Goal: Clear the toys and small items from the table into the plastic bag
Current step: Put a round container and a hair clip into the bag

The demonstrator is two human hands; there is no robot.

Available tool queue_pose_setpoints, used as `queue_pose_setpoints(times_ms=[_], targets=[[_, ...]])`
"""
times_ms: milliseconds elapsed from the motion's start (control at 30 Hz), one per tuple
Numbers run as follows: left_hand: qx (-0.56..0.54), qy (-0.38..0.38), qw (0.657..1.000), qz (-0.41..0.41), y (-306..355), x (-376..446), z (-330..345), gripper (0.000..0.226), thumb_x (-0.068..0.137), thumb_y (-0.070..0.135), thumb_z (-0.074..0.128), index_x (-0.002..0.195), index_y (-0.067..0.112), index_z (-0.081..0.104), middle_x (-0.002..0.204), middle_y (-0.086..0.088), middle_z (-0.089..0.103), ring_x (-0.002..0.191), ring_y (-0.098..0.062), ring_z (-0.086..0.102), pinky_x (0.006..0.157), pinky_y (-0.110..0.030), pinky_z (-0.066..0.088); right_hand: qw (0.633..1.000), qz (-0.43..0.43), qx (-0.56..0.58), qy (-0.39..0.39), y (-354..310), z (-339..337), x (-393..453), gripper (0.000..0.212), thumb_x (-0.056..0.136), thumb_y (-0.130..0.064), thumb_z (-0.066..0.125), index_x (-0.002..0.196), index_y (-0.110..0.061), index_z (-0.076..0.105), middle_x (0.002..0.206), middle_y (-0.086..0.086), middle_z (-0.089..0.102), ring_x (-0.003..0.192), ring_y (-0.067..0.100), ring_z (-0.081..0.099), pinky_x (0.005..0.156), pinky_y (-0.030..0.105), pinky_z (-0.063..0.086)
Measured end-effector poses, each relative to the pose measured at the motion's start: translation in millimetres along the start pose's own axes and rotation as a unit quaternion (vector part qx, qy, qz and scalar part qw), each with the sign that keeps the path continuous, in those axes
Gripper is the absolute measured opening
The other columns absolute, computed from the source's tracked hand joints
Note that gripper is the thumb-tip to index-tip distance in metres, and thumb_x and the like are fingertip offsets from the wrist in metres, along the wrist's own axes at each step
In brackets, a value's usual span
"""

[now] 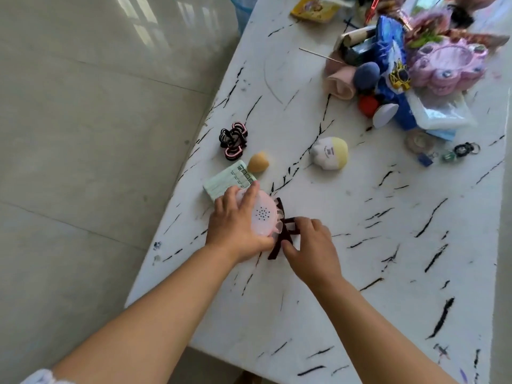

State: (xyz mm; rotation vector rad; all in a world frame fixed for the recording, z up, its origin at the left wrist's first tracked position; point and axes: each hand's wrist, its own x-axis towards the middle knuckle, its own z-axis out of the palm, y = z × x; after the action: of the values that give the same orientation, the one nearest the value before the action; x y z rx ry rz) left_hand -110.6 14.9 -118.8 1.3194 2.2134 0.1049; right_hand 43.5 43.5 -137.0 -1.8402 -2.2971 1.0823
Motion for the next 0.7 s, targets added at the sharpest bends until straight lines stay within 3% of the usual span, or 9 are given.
queue_pose_setpoints(times_ms=[167, 300, 433, 600, 700], targets=[[-0.022, 0.064, 0.998, -0.014, -23, -7, -13, 0.102, 0.055, 0.058, 0.066, 0.139, 0.042, 0.011, 0.137, -0.002, 0.023, 0.122, -0.026, 0.026, 0.099, -0.036, 0.034, 0.999, 0.025, -0.029, -0.01, -9, 24, 18, 0.065, 0.083, -0.037, 0.057, 0.139, -0.02, 0.03, 0.138, 0.004, 0.034, 0.12, 0.027, 0.037, 0.095, 0.037, 0.039], [-0.032, 0.058, 0.997, -0.032, -44, -30, -23, 0.104, 0.053, 0.055, 0.069, 0.139, 0.044, 0.011, 0.136, 0.002, 0.021, 0.122, -0.023, 0.024, 0.101, -0.036, 0.032, 0.997, 0.063, -0.03, -0.018, -11, 30, 21, 0.043, 0.083, -0.021, 0.053, 0.124, -0.012, 0.041, 0.125, 0.008, 0.04, 0.112, 0.027, 0.035, 0.084, 0.033, 0.041], [-0.037, 0.031, 0.997, -0.056, -39, -47, -26, 0.103, 0.054, 0.056, 0.068, 0.14, 0.043, 0.012, 0.137, 0.001, 0.022, 0.124, -0.024, 0.024, 0.101, -0.037, 0.033, 0.993, 0.107, 0.044, -0.012, 0, 13, 2, 0.031, 0.081, -0.012, 0.051, 0.112, -0.008, 0.049, 0.112, 0.007, 0.042, 0.11, 0.025, 0.039, 0.074, 0.027, 0.038], [-0.049, -0.005, 0.998, -0.03, 10, -73, -33, 0.101, 0.058, 0.056, 0.067, 0.141, 0.042, 0.01, 0.138, 0.003, 0.02, 0.125, -0.022, 0.022, 0.099, -0.036, 0.033, 0.983, 0.161, 0.065, 0.063, 31, -42, -51, 0.023, 0.077, -0.028, 0.055, 0.099, -0.021, 0.055, 0.091, -0.005, 0.045, 0.088, 0.017, 0.046, 0.061, 0.028, 0.036], [-0.041, -0.029, 0.999, 0.001, 56, -94, -36, 0.098, 0.06, 0.056, 0.067, 0.14, 0.041, 0.012, 0.139, 0.002, 0.02, 0.126, -0.023, 0.023, 0.101, -0.035, 0.031, 0.974, 0.19, 0.076, 0.096, 59, -81, -95, 0.022, 0.078, -0.032, 0.055, 0.098, -0.022, 0.052, 0.09, -0.003, 0.048, 0.076, 0.017, 0.048, 0.055, 0.026, 0.031]])
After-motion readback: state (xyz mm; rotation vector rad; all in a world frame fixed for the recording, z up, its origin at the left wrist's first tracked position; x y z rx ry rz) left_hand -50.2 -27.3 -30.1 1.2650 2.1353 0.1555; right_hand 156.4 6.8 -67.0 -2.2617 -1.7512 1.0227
